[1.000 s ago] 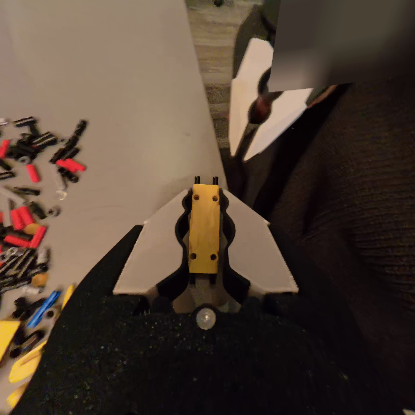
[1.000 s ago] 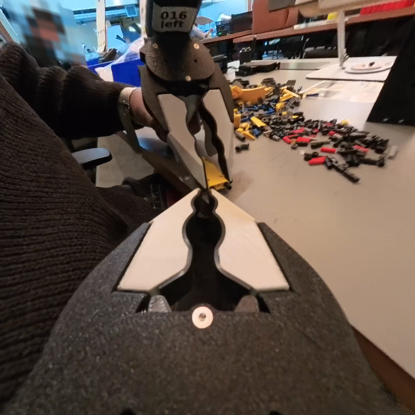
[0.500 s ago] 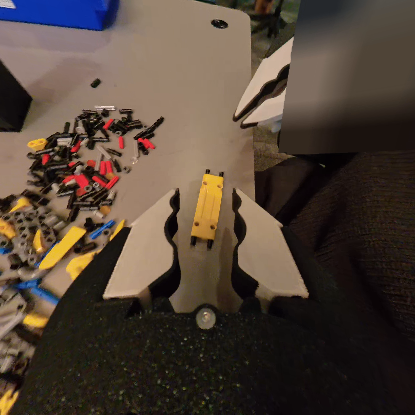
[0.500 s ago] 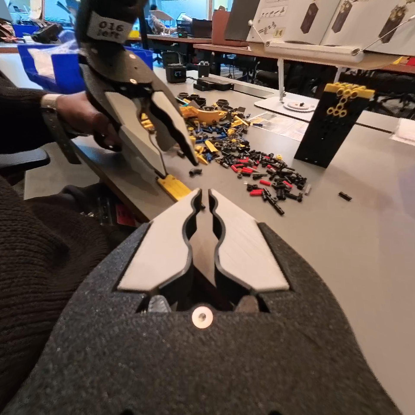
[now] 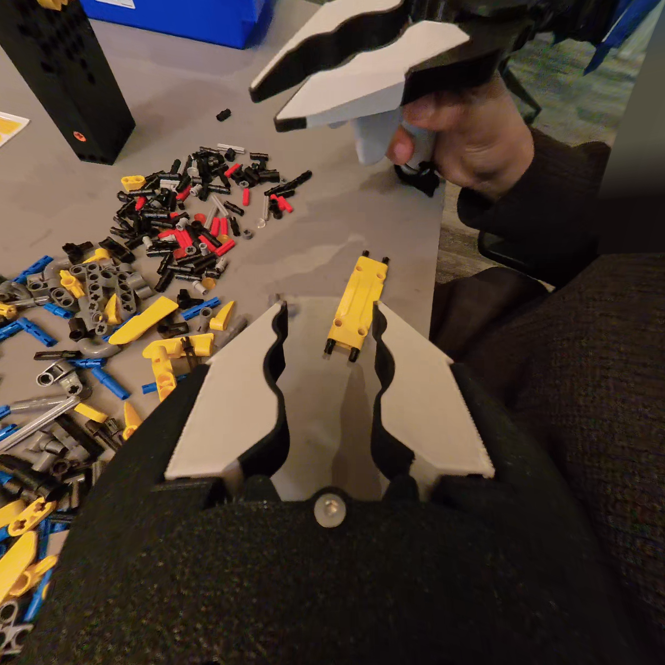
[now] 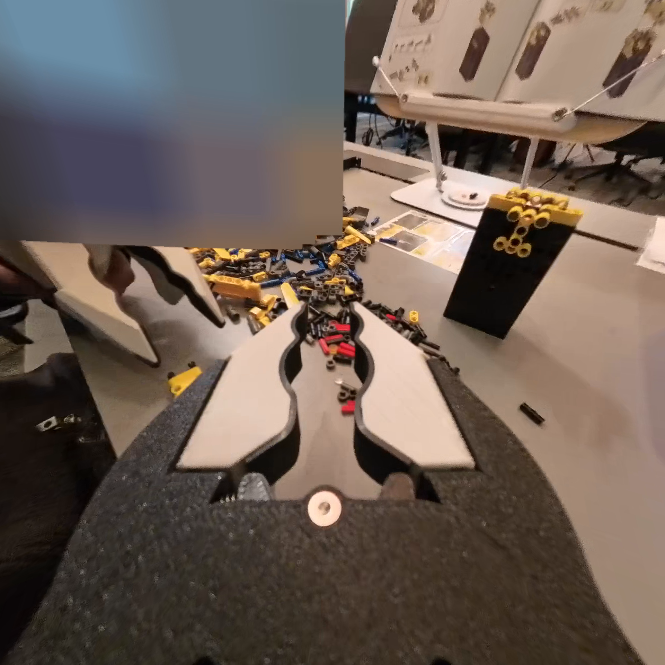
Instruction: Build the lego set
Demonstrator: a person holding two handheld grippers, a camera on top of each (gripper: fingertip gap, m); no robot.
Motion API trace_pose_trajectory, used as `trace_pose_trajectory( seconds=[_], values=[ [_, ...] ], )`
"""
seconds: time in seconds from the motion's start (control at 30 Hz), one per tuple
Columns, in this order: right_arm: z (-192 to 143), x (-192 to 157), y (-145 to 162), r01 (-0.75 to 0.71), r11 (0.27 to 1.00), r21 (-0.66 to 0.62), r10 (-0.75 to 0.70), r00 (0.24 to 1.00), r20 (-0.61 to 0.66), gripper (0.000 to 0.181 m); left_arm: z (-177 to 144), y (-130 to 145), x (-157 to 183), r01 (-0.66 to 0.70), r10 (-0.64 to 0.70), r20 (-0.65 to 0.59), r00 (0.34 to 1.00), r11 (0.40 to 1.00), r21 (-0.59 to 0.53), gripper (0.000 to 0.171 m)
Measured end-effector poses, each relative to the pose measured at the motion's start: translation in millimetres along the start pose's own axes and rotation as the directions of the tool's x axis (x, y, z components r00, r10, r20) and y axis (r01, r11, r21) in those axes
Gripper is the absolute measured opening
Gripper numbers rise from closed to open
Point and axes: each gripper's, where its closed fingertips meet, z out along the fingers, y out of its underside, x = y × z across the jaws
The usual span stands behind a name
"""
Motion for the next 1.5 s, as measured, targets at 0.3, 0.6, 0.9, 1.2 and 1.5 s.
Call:
trace_pose_trajectory(
  seconds=[0.3,0.6,0.9,1.2,1.5],
  values=[
    [-14.4,6.4,-19.3,-0.163,0.974,0.157,0.144,0.981,0.128,0.019,-8.9,-8.7,-14.8,0.144,-0.143,-0.016,0.99,0.986,0.083,0.047],
    [-12.6,-0.6,-18.3,-0.082,0.985,0.149,0.067,0.993,0.102,0.014,-6.9,-6.9,-16.8,0.126,-0.127,0.018,0.992,0.99,0.069,0.046],
    [-8.8,-5.1,-14.9,-0.031,0.992,0.122,0.02,0.996,0.088,0.014,-6.2,-6.4,-16.9,0.16,-0.159,-0.014,0.987,0.985,0.065,0.046],
    [-10.2,-5.3,-16.0,-0.029,0.991,0.132,0.017,0.996,0.09,0.014,-7.6,-8.5,-14.0,0.137,-0.136,-0.017,0.991,0.988,0.078,0.045],
    [-9.8,-6.5,-15.6,-0.013,0.991,0.13,0.002,0.996,0.086,0.014,-43.5,-15.4,-40.0,0.07,-0.1,0.157,0.983,0.98,0.185,0.021]
  ],
)
